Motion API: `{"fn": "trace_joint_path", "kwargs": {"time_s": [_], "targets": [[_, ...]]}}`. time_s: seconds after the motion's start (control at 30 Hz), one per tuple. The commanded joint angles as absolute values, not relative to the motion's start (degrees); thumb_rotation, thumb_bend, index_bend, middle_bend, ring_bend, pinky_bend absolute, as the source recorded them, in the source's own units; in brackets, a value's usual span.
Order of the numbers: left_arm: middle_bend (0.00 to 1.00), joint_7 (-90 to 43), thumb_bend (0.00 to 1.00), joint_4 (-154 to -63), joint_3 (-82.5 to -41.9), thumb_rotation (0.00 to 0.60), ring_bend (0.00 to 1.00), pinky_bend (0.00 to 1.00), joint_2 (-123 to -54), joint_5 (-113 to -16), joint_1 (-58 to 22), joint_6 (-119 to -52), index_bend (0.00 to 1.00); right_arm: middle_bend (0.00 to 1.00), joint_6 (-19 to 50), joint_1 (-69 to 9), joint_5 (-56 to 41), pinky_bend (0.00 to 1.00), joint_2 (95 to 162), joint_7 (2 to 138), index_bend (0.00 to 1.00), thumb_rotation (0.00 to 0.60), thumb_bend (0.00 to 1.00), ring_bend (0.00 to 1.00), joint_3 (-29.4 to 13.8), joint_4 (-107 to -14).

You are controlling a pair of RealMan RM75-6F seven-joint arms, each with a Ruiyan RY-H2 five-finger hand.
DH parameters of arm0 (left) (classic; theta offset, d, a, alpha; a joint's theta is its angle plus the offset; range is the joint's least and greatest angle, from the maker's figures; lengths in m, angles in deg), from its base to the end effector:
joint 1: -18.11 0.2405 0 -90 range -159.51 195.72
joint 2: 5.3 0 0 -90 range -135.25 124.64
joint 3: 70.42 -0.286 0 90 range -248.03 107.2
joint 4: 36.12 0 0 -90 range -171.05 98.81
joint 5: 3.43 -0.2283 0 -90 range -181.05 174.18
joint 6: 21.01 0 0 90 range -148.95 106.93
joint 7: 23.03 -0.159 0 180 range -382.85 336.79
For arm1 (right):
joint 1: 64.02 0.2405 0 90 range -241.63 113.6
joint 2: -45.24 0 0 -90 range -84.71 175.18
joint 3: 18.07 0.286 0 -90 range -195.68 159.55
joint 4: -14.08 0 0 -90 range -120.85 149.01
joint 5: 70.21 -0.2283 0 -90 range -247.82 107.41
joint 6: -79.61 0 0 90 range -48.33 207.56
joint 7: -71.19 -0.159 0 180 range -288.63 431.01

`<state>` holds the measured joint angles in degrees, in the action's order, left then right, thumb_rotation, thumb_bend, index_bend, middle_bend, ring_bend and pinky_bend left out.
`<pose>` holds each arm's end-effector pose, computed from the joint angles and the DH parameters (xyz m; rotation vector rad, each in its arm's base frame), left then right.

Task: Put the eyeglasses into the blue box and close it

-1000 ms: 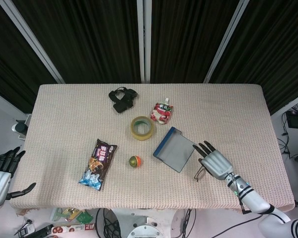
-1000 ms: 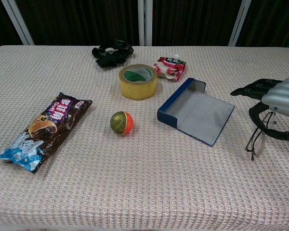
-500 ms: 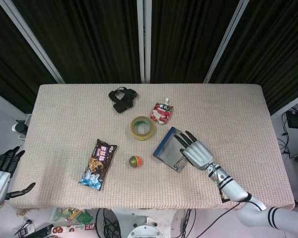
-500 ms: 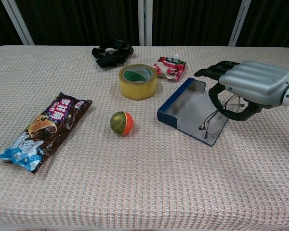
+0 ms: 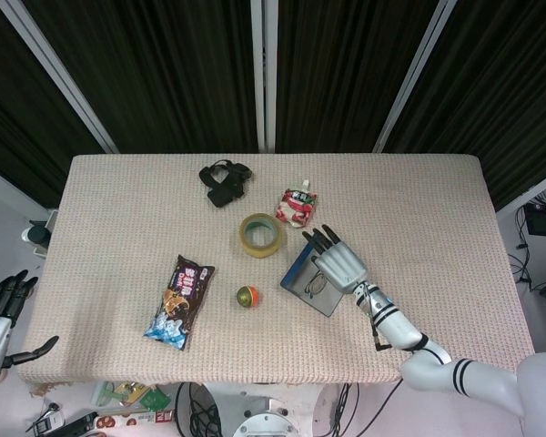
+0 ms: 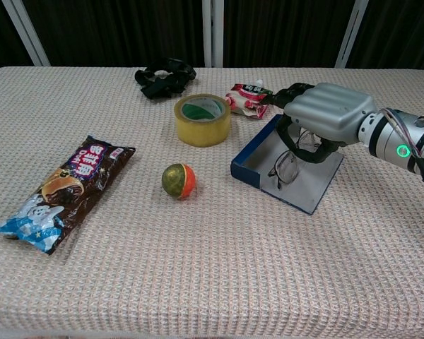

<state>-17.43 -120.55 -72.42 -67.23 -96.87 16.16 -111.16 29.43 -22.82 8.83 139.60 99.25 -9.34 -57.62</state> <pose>-0.3679 0.1633 0.1753 -1.4922 -0.8293 -0.8746 -0.1839 -0.3803 -0.0744 2.0798 -0.5103 0.7381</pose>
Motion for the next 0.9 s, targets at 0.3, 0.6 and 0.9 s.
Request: {"fn": "trace_joint_path", "kwargs": {"time_s": [0.3, 0.6, 0.9], "targets": [[0.02, -16.61, 0.15, -119.57, -72.45, 0.383, 0.06, 0.19, -67.59, -96.60, 16.40, -111.19, 0.03, 0.00, 28.28, -21.04, 7.37, 0.00, 143.91, 98.78, 0.67, 0.600, 0.39, 0.00, -8.73, -53.71], [0.02, -16.32, 0.15, -119.25, -72.40, 0.381, 0.06, 0.19, -67.64, -96.48, 16.52, -111.26, 0.03, 0.00, 27.32, -20.25, 7.43, 0.00, 145.79, 97.83, 0.63, 0.600, 0.39, 0.00, -9.05, -51.81], [0.02, -15.99, 0.15, -118.87, -72.46, 0.383, 0.06, 0.19, -67.87, -96.41, 16.54, -111.05, 0.03, 0.00, 26.67, -20.61, 8.69, 0.00, 143.92, 96.09, 0.22, 0.600, 0.35, 0.00, -10.65, -52.92]]}}
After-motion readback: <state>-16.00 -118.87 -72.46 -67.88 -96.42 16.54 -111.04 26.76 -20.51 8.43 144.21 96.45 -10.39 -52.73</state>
